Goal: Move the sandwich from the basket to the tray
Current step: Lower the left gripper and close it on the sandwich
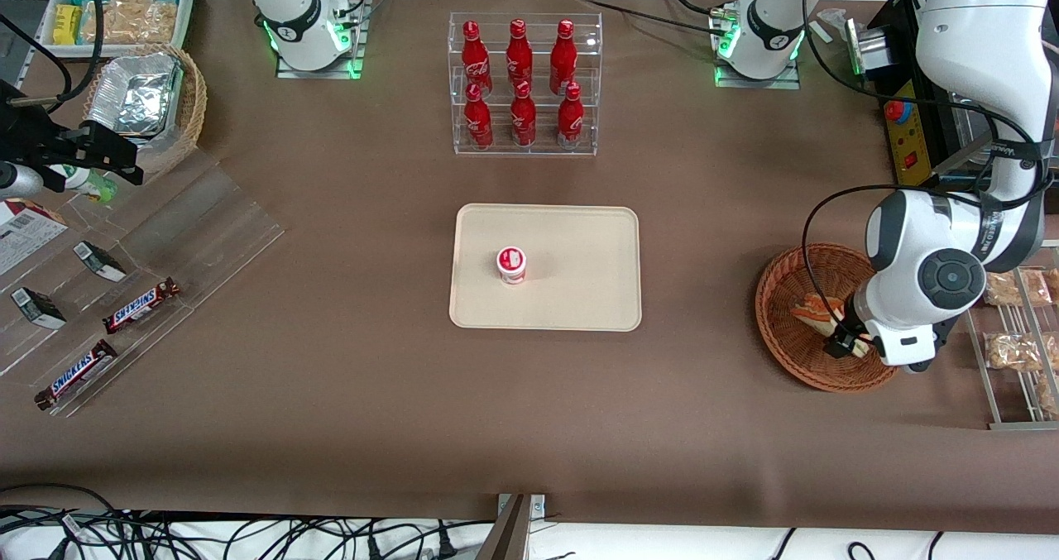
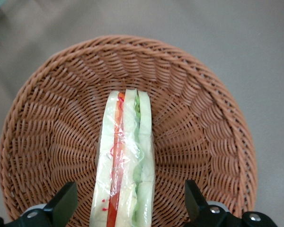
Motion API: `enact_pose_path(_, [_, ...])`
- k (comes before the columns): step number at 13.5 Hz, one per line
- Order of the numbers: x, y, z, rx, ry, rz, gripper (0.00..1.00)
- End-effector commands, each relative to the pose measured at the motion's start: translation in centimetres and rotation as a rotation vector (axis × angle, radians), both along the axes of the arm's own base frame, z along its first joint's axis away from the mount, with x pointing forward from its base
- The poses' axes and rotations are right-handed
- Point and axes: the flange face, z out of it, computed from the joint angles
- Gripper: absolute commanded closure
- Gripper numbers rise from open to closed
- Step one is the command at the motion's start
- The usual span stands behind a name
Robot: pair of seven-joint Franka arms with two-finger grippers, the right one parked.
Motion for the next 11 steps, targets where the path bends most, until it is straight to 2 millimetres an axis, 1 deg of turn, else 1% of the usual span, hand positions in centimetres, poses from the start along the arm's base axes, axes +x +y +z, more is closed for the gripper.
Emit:
enact_pose_path(1, [-1.0,-0.1,-0.9,0.015,-0.014,-0.002,0.0])
enact_pose_path(2, [-1.4,-0.2,-1.3,0.014,-0.013,-0.008,0.0])
enact_pose_path(4, [-1.5,-0.2,-1.6,0.013,-0.01,-0.009,0.0])
enact_pose_path(5, [-1.7,-0.2,-1.8,0.013,-0.004,-0.01,0.18])
enact_pose_path(6, [-2.0,-0.1,-2.2,0.012,0.007,-0.018,0.74])
enact_pose_path(7, [-2.0,-0.2,-2.2,0.011,0.003,-0.023,0.97])
enact_pose_path(8, [-2.0,-0.1,-2.3,0.011,0.0,-0.021,1.0])
enact_pose_path(10, [-2.0,-0.1,-2.3,0.011,0.0,-0.021,1.0])
enact_pose_path(11, [-2.0,0.3,-1.8,0.012,-0.008,-0.014,1.0])
